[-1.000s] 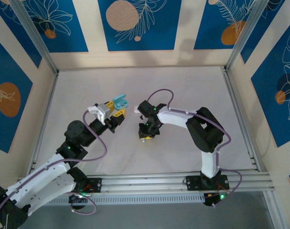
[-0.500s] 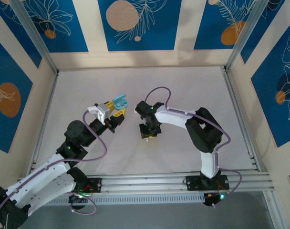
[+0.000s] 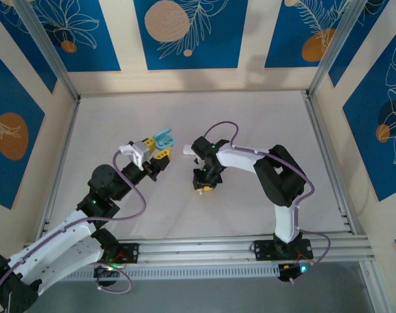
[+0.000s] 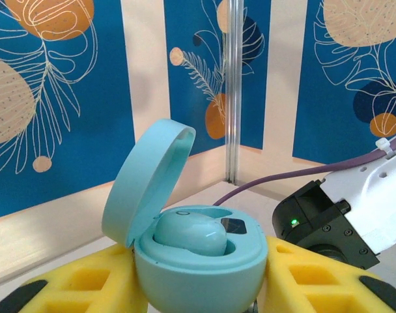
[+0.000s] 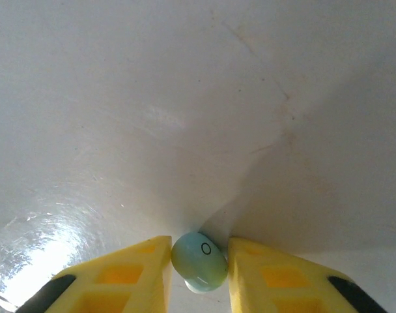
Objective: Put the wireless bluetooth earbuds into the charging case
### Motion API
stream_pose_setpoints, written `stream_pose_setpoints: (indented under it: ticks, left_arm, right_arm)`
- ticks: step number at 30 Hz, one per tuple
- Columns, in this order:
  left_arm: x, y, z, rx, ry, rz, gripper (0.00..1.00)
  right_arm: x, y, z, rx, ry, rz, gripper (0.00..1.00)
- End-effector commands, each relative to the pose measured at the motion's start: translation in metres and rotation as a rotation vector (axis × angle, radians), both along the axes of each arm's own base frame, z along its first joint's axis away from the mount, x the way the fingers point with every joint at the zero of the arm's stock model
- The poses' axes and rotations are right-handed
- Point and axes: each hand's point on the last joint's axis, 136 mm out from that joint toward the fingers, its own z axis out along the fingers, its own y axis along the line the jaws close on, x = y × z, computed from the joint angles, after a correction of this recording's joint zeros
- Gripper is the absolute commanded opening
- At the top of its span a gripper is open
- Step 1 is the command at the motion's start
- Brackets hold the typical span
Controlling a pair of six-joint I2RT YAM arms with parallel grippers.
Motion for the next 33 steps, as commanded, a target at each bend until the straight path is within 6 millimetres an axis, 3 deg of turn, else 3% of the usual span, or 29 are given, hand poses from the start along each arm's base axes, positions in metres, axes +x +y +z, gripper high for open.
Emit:
stream_pose_setpoints:
  ticks: [1,5,8,18,21,24,30,33]
  left_arm:
    - [-0.003,0.004,0.018,-0.028,-0.037,0.011,0.42]
    - [-0.002,0.004,0.017,-0.021,-0.038,0.017,0.42]
    - [0.0,0.004,0.014,-0.011,-0.031,0.022,0.42]
    - [0.007,-0.015,-0.011,0.055,0.008,-0.03,0.41]
    - [0.009,-0.018,-0.013,0.047,0.01,-0.037,0.41]
    - [0.01,-0.018,-0.013,0.042,0.012,-0.034,0.41]
    - [0.007,-0.016,-0.012,0.04,0.015,-0.035,0.41]
    - [0.007,-0.017,-0.021,0.06,0.033,-0.039,0.41]
  right_arm:
    - [-0.004,0.004,-0.007,0.021,0.023,0.015,0.26]
    - [0.001,0.004,0.01,0.047,-0.013,0.007,0.24]
    - [0.008,0.002,0.036,0.086,-0.065,-0.011,0.24]
    - [0.031,-0.025,0.173,0.26,-0.41,-0.054,0.26]
    - [0.029,-0.029,0.199,0.321,-0.462,-0.055,0.27]
    - [0.028,-0.033,0.199,0.32,-0.459,-0.064,0.27]
    - [0.023,-0.031,0.17,0.307,-0.367,-0.073,0.26]
    - [0.023,-0.028,0.173,0.322,-0.364,-0.074,0.26]
